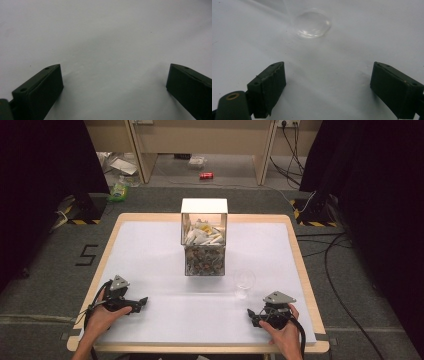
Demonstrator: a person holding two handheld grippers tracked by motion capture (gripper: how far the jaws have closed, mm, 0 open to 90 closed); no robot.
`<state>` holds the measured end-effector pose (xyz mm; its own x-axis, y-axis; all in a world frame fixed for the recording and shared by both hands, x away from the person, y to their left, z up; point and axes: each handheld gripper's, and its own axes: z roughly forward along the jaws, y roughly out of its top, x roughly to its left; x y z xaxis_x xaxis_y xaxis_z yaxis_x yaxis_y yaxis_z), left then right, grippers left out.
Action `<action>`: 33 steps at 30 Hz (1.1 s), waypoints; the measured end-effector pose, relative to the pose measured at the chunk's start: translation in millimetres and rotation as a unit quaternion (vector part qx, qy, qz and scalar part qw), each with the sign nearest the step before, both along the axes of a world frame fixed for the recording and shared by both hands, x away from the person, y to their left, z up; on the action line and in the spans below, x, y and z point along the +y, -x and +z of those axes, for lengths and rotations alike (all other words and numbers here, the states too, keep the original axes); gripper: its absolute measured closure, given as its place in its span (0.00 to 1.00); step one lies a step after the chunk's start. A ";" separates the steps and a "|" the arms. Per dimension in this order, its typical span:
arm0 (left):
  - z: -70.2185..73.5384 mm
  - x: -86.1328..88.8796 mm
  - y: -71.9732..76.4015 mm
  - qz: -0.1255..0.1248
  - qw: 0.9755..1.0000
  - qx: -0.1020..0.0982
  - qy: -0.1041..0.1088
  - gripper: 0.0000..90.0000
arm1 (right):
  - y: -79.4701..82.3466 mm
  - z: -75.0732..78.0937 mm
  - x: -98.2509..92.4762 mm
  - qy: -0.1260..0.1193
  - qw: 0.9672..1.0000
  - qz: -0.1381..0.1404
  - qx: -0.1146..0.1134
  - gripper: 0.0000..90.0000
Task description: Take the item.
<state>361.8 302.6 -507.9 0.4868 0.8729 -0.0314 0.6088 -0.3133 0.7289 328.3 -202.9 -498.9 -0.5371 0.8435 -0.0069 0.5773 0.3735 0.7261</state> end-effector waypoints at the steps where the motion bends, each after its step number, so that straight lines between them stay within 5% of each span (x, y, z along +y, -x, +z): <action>1: 0.0 0.0 0.0 0.000 1.000 0.000 0.000 0.00 | 0.0 0.0 0.0 0.000 1.000 0.000 0.000 0.15; 9: 0.0 0.0 0.0 0.000 1.000 0.000 0.000 0.00 | 1.1 1.5 -1.5 -0.009 1.000 0.000 -0.006 0.18; 21: 0.0 0.0 -0.1 0.000 1.000 0.000 0.000 0.00 | 7.1 25.2 -6.5 -0.032 0.997 -0.023 -0.073 0.18; 33: 0.0 0.1 -0.1 0.000 1.000 0.000 0.001 0.00 | 11.4 57.9 -3.2 -0.045 0.993 -0.016 -0.112 0.23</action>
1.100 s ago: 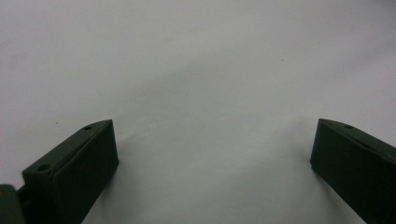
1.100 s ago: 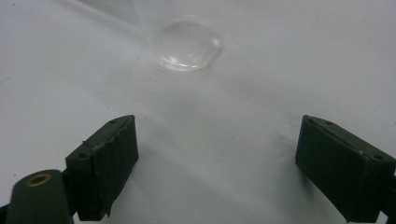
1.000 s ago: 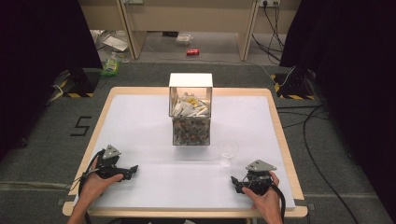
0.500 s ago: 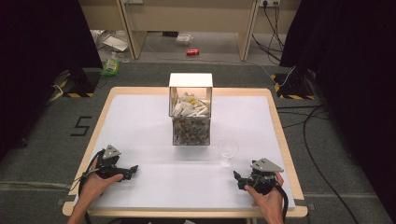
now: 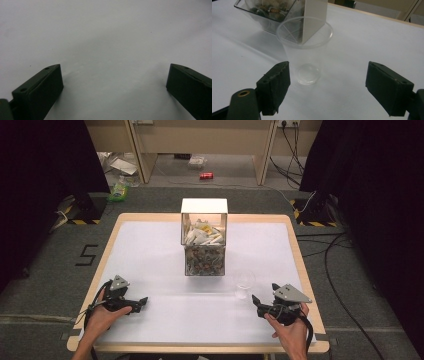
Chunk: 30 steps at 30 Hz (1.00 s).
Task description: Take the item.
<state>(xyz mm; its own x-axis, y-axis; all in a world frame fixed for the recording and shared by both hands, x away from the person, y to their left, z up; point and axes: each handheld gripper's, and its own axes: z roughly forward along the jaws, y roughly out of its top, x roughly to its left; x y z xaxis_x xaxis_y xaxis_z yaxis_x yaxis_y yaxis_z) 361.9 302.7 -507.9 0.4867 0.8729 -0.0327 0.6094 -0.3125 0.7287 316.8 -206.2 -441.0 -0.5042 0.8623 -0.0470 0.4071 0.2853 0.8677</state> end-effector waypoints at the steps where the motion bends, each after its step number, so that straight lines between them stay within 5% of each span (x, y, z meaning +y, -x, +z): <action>1: 0.0 0.0 0.0 0.000 1.000 0.000 0.000 0.00 | 0.0 3.1 0.7 -0.001 1.000 0.001 -0.005 0.24; 16: -0.1 0.1 0.0 0.000 1.000 0.000 0.001 0.00 | -3.2 57.5 23.0 -0.016 0.998 0.045 -0.050 0.36; 30: -0.2 0.0 0.0 0.001 1.000 0.000 0.002 0.00 | -22.9 81.8 52.3 -0.027 0.994 0.077 -0.076 0.42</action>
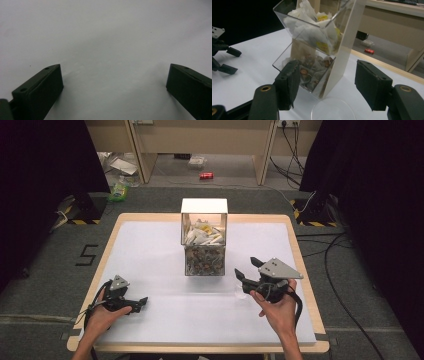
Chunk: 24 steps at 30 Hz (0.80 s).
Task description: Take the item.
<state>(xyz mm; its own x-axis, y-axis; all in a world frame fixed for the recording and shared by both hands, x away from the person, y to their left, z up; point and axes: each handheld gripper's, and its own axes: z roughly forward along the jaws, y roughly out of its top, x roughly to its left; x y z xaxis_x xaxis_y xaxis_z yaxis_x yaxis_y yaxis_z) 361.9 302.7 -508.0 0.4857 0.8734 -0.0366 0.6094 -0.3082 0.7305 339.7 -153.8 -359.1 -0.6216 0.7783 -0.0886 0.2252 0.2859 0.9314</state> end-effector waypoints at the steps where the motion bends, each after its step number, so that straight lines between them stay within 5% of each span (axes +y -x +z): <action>1: 0.0 0.0 0.0 0.000 1.000 0.000 0.000 0.00 | -1.2 1.7 2.3 0.001 1.000 0.002 -0.002 0.43; 24: 0.0 0.1 0.1 0.000 1.000 0.000 0.000 0.00 | -28.4 29.5 35.2 -0.018 0.999 0.036 -0.033 0.59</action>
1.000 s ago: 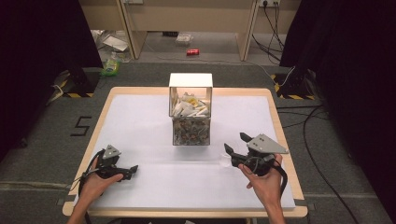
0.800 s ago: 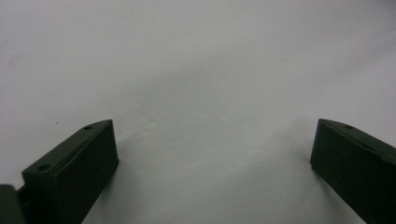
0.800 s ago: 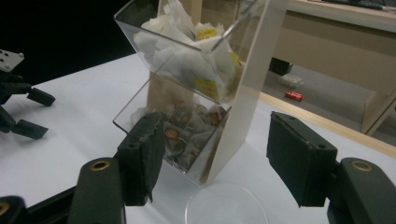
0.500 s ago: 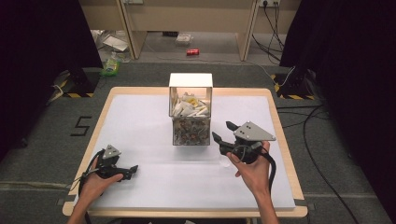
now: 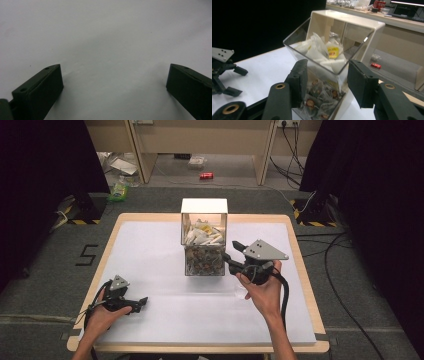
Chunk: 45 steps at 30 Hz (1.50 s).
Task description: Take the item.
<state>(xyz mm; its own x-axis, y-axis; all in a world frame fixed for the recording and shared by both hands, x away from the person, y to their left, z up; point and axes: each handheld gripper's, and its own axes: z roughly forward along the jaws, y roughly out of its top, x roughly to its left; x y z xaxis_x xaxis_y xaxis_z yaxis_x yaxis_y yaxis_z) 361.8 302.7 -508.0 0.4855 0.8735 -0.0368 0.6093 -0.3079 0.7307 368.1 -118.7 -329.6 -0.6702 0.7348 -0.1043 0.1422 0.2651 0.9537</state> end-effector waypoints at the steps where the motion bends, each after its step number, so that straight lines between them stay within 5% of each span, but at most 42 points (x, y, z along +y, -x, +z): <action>1: 0.1 0.1 0.0 -0.001 1.000 0.000 -0.001 0.00 | -2.0 0.9 1.8 -0.003 1.000 0.002 -0.001 0.59; 21: 0.0 0.1 0.0 0.000 1.000 0.000 0.001 0.00 | -39.6 19.8 40.1 0.014 1.000 0.025 0.011 0.67; 35: 0.0 0.2 0.0 0.000 1.000 0.000 0.001 0.00 | -64.1 12.5 61.4 0.027 0.998 0.037 0.035 0.75; 45: 0.0 0.2 0.0 0.000 1.000 0.000 0.001 0.00 | -79.3 7.0 71.6 0.039 0.997 0.034 0.055 0.90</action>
